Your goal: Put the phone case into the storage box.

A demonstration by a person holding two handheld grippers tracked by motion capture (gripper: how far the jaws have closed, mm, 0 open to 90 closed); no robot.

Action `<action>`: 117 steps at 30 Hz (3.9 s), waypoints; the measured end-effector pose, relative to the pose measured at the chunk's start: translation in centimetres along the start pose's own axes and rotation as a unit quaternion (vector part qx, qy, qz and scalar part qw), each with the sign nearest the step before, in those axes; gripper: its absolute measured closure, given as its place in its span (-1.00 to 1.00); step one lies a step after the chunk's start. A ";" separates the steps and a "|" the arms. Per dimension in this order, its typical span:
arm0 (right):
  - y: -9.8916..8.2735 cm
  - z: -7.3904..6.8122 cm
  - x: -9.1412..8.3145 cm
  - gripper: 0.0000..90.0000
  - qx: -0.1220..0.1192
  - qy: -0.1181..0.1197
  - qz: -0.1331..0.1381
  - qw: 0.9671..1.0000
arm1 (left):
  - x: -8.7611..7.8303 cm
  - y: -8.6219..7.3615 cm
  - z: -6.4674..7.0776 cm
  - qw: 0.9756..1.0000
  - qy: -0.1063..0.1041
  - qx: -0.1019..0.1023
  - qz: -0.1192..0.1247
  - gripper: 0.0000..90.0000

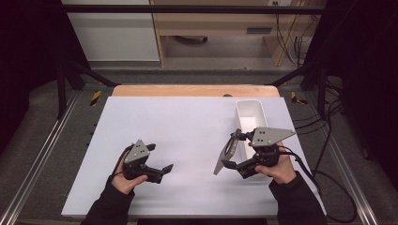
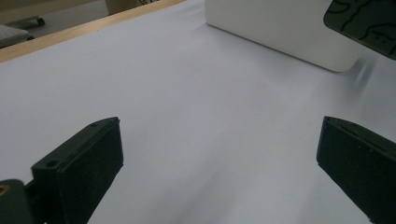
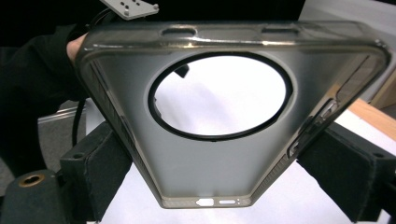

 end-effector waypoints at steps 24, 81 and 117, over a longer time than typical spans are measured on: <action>2.1 1.0 -1.4 -0.74 0.018 -0.053 0.030 0.998 | -2.7 -3.8 -4.1 0.997 0.073 -0.033 -0.010 -1.00; 5.9 11.5 -3.2 -0.74 0.120 -0.288 0.044 0.949 | -2.8 -4.3 -4.5 0.997 0.065 -0.039 -0.010 -1.00; 5.1 17.6 -1.3 -0.75 0.181 -0.375 0.025 0.909 | -2.5 -4.5 -4.3 0.998 0.058 -0.035 -0.016 -1.00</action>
Point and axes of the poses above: each handheld gripper's, and its own axes: x roughly forward along the jaws, y roughly out of its top, z roughly to its right, the point moved 7 cm from there along x, roughly forward along the jaws, and after that the axes turned 9 degrees about x, right-handed, at the moved point
